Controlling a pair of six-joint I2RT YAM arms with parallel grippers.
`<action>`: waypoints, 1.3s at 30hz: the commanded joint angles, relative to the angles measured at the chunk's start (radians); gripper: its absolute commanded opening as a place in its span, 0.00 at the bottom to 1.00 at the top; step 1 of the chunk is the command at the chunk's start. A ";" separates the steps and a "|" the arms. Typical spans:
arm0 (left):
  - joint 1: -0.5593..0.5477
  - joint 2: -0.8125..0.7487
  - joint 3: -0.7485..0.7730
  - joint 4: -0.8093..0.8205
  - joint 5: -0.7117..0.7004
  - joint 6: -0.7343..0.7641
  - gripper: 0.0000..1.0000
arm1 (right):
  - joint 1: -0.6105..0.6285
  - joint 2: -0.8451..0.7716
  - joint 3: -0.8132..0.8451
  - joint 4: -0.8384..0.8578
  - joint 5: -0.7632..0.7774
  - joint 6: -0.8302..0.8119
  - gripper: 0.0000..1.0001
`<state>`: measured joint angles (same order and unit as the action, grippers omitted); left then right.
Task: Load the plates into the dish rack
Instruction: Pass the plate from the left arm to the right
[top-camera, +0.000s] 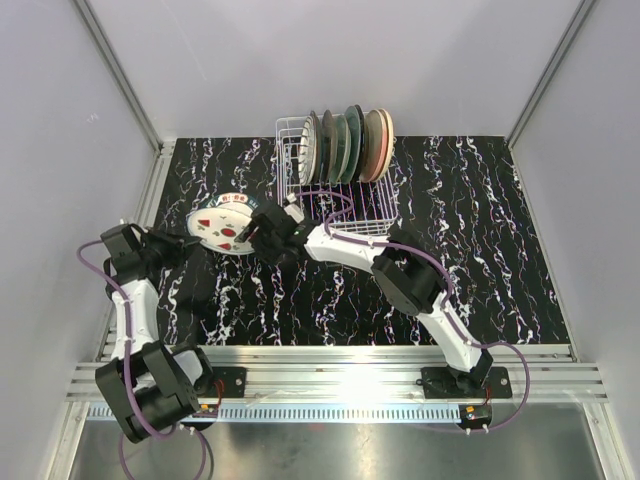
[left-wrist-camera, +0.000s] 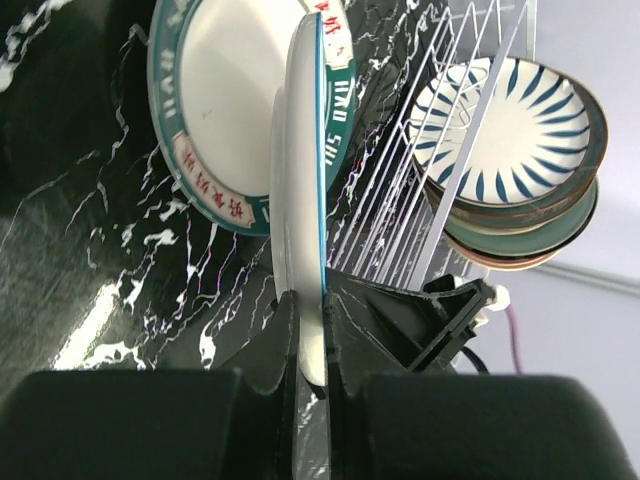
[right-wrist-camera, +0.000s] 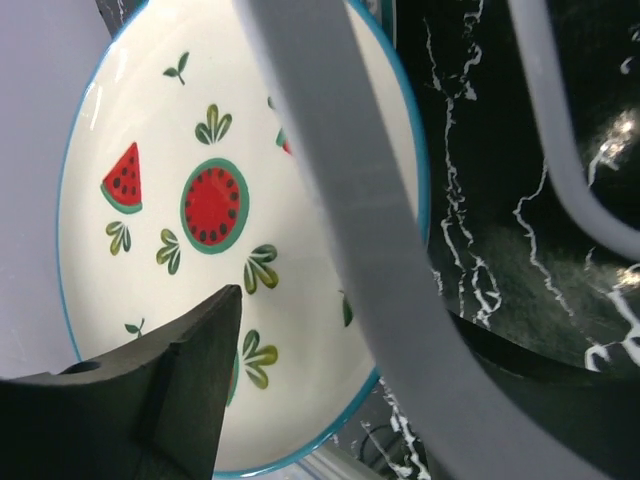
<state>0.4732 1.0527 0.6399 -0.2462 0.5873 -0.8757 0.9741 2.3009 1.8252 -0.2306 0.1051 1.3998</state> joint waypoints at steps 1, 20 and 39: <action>0.016 -0.060 -0.014 0.125 0.134 -0.104 0.00 | -0.008 -0.073 -0.050 0.086 0.018 -0.016 0.70; 0.016 -0.223 -0.088 0.036 0.180 -0.124 0.00 | 0.008 -0.198 -0.178 0.134 0.045 -0.085 0.39; 0.007 -0.286 -0.140 0.005 0.181 -0.037 0.00 | 0.009 -0.244 -0.218 0.165 0.071 -0.196 0.03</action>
<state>0.4824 0.7841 0.5114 -0.2684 0.7307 -0.9348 0.9771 2.1330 1.5890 -0.1539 0.1585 1.2503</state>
